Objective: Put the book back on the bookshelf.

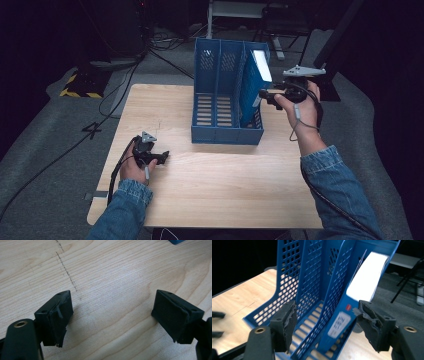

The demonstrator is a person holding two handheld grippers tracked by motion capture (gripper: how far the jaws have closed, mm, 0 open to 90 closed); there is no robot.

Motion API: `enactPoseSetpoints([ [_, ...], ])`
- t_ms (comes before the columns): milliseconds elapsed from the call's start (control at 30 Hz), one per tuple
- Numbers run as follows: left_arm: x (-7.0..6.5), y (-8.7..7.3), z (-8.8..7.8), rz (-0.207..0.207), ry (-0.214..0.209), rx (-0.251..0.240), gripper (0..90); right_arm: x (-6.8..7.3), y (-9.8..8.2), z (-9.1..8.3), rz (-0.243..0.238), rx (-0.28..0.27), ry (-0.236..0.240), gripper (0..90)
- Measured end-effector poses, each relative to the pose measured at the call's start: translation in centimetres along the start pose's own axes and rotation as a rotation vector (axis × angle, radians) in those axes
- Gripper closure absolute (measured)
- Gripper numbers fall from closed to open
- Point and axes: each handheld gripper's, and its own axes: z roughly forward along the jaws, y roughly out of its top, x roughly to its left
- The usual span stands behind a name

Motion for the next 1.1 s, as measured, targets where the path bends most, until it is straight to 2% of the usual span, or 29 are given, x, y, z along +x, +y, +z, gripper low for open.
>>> enactPoseSetpoints([
  [200,0.0,0.0,0.0,0.001,-0.002,-0.001,16.5,0.1,-1.7,-1.9,0.008,0.02,0.041,33.0],
  [233,0.0,0.0,0.1,0.001,-0.002,-0.001,16.5,0.2,-2.4,-2.4,0.008,0.039,0.055,32.9],
  [333,0.0,0.1,0.1,0.002,-0.002,-0.002,16.4,0.2,-3.2,-2.7,-0.002,0.07,0.067,32.9],
  [367,0.1,0.1,0.1,0.003,-0.005,0.001,16.4,0.3,-4.2,-3.1,0.006,0.081,0.061,32.9],
  [400,0.1,0.1,0.1,0.003,-0.005,0.001,16.3,0.3,-4.2,-3.1,0.006,0.081,0.061,32.9],
  [533,0.0,0.1,0.1,0.004,-0.003,-0.004,16.4,0.5,-6.9,-3.4,0.003,0.106,0.045,32.9],
  [633,0.0,0.1,0.1,0.004,-0.002,-0.004,16.4,0.7,-9.1,-3.2,-0.007,0.148,0.05,32.9],
  [667,0.0,0.1,0.1,0.005,-0.003,-0.004,16.4,0.8,-10.3,-3.1,-0.017,0.173,0.054,32.9],
  [700,0.0,0.1,0.1,0.005,-0.003,-0.004,16.4,0.8,-10.3,-3.1,-0.017,0.173,0.054,32.9],
  [733,0.0,0.1,0.1,0.005,-0.007,-0.002,16.3,0.8,-11.7,-2.9,-0.008,0.191,0.066,32.9],
  [800,0.0,0.1,0.1,0.004,-0.007,-0.002,16.3,0.8,-12.9,-2.7,0.008,0.205,0.08,32.8],
  [833,0.0,0.1,0.1,0.004,-0.007,-0.002,16.4,0.8,-12.9,-2.7,0.008,0.205,0.08,32.8],
  [867,0.0,0.1,0.1,0.004,-0.008,-0.003,16.3,0.9,-14.1,-2.5,0.019,0.215,0.092,32.6],
  [933,0.0,0.1,0.1,0.004,-0.007,-0.003,16.4,0.9,-15.3,-2.1,0.033,0.233,0.1,32.5],
  [967,0.0,0.1,0.1,0.004,-0.007,-0.003,16.3,0.9,-15.3,-2.1,0.033,0.233,0.1,32.5],
  [1000,0.0,0.1,0.1,0.004,-0.008,-0.003,16.3,0.9,-16.2,-1.4,0.02,0.279,0.113,32.4],
  [1100,0.0,0.1,0.1,0.004,-0.008,-0.003,16.3,1.0,-17.0,-0.9,0.023,0.3,0.116,32.1],
])
